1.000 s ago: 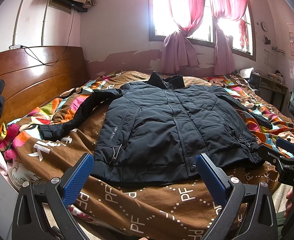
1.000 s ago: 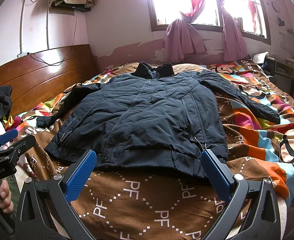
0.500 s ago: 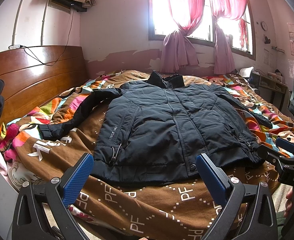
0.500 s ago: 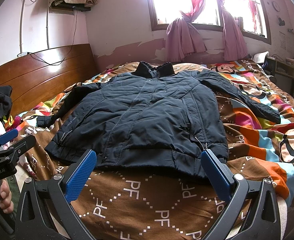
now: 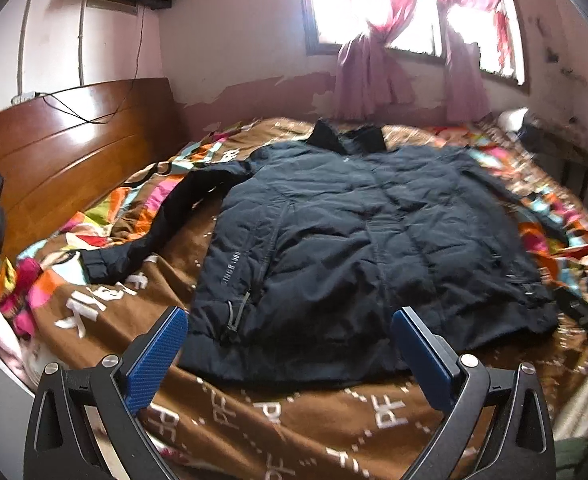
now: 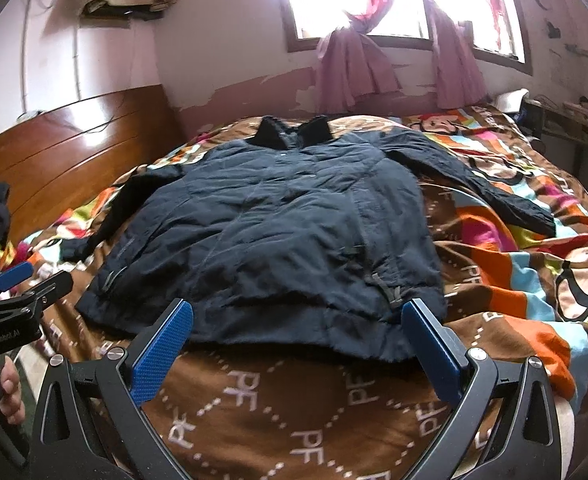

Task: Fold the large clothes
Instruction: 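Grasp the jacket sleeve with the right tool and lift it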

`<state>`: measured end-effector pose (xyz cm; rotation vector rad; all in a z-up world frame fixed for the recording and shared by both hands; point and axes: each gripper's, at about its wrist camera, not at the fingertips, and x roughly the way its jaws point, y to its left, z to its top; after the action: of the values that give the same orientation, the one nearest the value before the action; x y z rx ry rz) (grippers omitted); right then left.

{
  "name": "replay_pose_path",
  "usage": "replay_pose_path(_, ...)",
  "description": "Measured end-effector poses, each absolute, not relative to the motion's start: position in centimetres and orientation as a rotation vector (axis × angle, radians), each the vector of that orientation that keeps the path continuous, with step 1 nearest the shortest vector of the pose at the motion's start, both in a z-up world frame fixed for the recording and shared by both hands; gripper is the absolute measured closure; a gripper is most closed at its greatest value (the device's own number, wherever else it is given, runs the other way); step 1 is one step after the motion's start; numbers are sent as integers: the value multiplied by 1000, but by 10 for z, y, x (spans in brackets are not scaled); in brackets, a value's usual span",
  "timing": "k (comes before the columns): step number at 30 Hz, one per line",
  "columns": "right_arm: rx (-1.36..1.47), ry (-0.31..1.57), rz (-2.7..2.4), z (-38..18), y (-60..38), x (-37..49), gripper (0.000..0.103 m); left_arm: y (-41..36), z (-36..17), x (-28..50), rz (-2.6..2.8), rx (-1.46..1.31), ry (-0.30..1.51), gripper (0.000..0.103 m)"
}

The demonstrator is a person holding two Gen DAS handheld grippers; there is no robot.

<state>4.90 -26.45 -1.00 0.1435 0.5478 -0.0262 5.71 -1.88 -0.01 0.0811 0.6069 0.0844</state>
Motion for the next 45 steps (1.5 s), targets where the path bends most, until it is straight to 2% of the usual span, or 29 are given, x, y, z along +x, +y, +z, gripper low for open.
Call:
replay_pose_path(9, 198, 481, -245, 6, -346, 96, 1, -44, 12, 127, 102, 131, 662, 0)
replay_pose_path(15, 355, 409, -288, 13, -419, 147, 1, -67, 17, 178, 78, 136, 702, 0)
replay_pose_path(19, 427, 362, -340, -6, -459, 196, 1, -84, 18, 214, 1, 80, 751, 0)
replay_pose_path(23, 498, 405, -371, -33, -491, 247, 1, -108, 19, 249, -60, 93, 764, 0)
replay_pose_path(33, 728, 475, -427, -99, -602, 294, 1, -195, 7, 346, -249, 118, 791, 0)
replay_pose_path(38, 846, 569, -361, -118, -631, 316, 1, -240, -23, 404, -287, 16, 912, 0)
replay_pose_path(45, 1044, 448, -439, -144, -671, 307, 1, -293, -32, 459, -269, -23, 909, 0)
